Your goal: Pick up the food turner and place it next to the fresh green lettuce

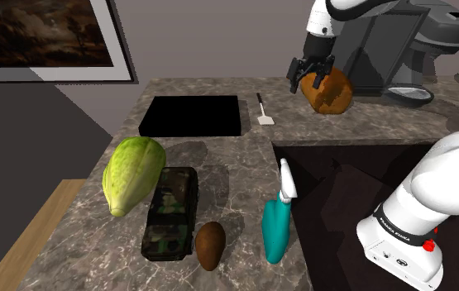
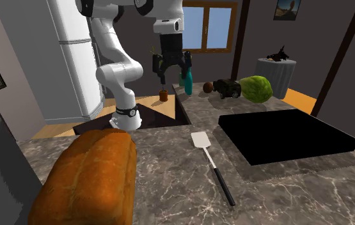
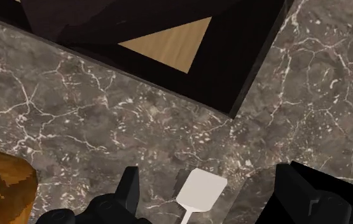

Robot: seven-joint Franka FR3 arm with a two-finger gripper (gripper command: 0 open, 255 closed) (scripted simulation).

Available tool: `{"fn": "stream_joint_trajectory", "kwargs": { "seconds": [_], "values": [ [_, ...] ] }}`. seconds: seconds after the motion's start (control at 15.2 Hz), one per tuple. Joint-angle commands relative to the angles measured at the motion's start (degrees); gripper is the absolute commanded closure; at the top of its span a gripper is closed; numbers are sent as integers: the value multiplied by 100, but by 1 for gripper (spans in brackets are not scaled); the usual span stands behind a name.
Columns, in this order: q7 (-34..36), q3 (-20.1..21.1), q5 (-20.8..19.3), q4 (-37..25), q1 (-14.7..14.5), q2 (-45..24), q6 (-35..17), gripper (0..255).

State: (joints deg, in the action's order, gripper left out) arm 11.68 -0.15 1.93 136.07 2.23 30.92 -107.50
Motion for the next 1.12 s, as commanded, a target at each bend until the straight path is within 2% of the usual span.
{"fn": "stream_joint_trajectory", "kwargs": {
  "seconds": [0.0, 0.53, 1.06],
  "values": [
    [211, 45, -11, -116, 59, -452, -355, 0],
    [1063, 140, -163, -973, 271, -2197, -1283, 0],
    [1866, 39, -369, -2255, 400, -3926, -1752, 0]
  ]
}}
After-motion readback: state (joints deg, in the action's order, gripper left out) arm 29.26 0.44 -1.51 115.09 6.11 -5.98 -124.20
